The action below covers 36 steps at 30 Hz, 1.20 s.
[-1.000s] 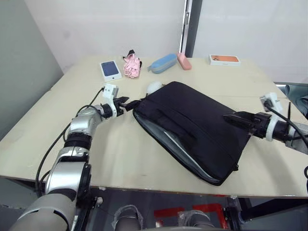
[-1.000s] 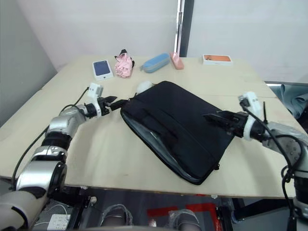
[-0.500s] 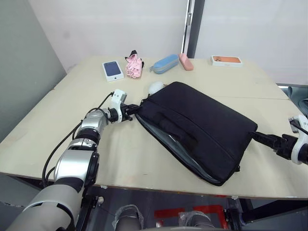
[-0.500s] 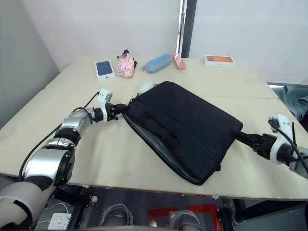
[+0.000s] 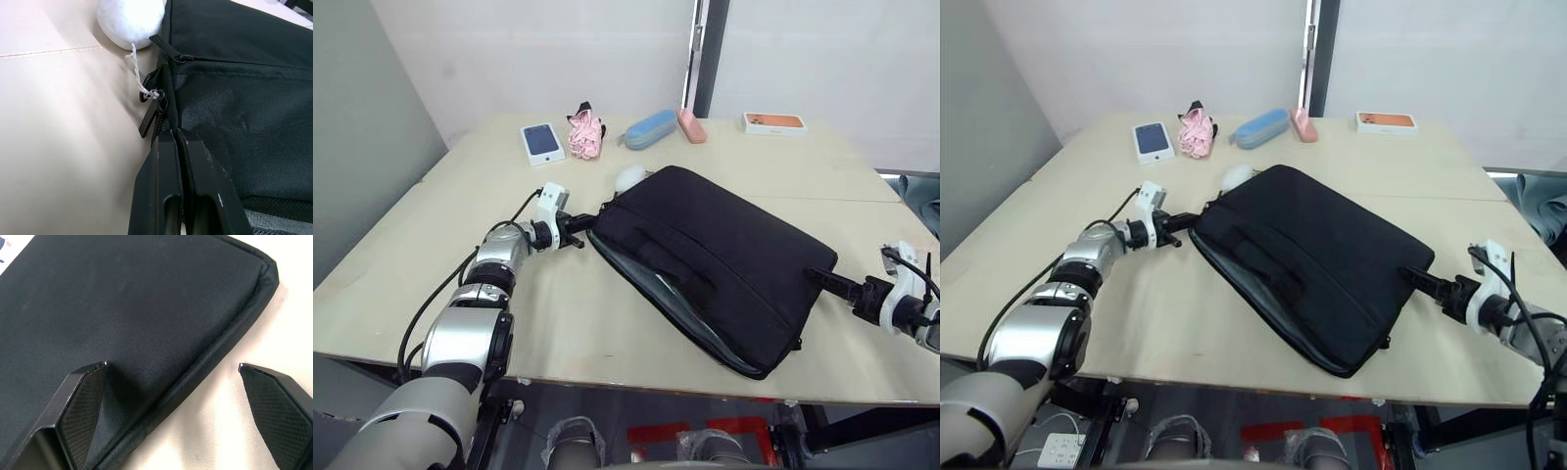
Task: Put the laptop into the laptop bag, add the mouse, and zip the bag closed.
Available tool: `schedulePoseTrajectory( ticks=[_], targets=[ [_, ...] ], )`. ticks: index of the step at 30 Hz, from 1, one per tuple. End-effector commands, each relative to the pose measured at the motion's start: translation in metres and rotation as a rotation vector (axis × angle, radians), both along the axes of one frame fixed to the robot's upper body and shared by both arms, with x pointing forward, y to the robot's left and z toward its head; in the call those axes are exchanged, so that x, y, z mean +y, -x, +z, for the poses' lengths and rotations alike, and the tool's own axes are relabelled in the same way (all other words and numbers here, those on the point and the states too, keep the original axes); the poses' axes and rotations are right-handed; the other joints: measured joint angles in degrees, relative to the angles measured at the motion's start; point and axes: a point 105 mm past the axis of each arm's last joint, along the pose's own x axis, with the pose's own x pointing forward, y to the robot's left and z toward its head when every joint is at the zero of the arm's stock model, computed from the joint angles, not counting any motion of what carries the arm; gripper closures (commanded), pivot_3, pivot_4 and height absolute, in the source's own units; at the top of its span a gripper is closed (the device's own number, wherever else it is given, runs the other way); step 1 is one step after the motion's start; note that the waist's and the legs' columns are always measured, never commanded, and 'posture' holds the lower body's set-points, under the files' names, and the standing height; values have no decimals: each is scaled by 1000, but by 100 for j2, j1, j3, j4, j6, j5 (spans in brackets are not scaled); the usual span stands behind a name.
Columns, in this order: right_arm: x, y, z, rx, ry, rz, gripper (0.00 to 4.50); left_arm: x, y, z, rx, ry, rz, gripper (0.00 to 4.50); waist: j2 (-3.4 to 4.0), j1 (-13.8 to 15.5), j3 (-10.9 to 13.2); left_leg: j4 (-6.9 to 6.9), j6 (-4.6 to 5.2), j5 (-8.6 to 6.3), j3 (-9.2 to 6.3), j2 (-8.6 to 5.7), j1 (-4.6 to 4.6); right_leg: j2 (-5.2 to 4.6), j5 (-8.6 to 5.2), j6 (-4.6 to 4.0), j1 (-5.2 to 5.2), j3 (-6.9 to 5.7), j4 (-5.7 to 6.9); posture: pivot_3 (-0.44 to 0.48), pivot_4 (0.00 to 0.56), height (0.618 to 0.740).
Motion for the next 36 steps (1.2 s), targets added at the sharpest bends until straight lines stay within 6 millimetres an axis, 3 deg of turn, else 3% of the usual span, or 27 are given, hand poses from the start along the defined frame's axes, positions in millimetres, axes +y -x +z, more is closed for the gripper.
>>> schedulePoseTrajectory(
  ticks=[1, 11, 12, 24, 36],
  targets=[
    [0, -3, 6, -30, -5, -2, 831, 9, 1, 2, -13, -16, 12, 4500, 0, -4, 0, 0, 0, 0, 0, 0, 0, 0, 0, 0, 0, 0, 0, 0, 150, 740],
    [-8, -3, 8, -45, -8, -22, 4283, 12, 5, -3, -8, -29, 4, 4500, 0, -72, 0, 0, -1, 0, 1, 1, 3, 0, 0, 0, 3, 2, 0, 0, 150, 740],
    [-6, -4, 8, -48, -10, -16, 4473, 12, 6, -3, -8, -31, 4, 4500, 1, -73, 0, 0, -1, 0, 1, 1, 3, 0, 0, 0, 2, 1, 0, 0, 150, 740],
    [8, -20, 16, -110, -11, 4, 4473, 34, 21, 1, -29, -31, 22, 4500, 4, -140, -1, -17, -3, -1, 13, 5, 2, 5, 0, 0, -8, 7, -9, 0, 150, 740],
    [46, -64, 45, -179, 43, 120, 4473, 50, 91, 5, 31, -71, -39, 4500, 9, -180, 2, -35, -7, -2, 23, 9, 1, 7, -3, -3, -16, 7, -23, 0, 150, 740]
  ],
)
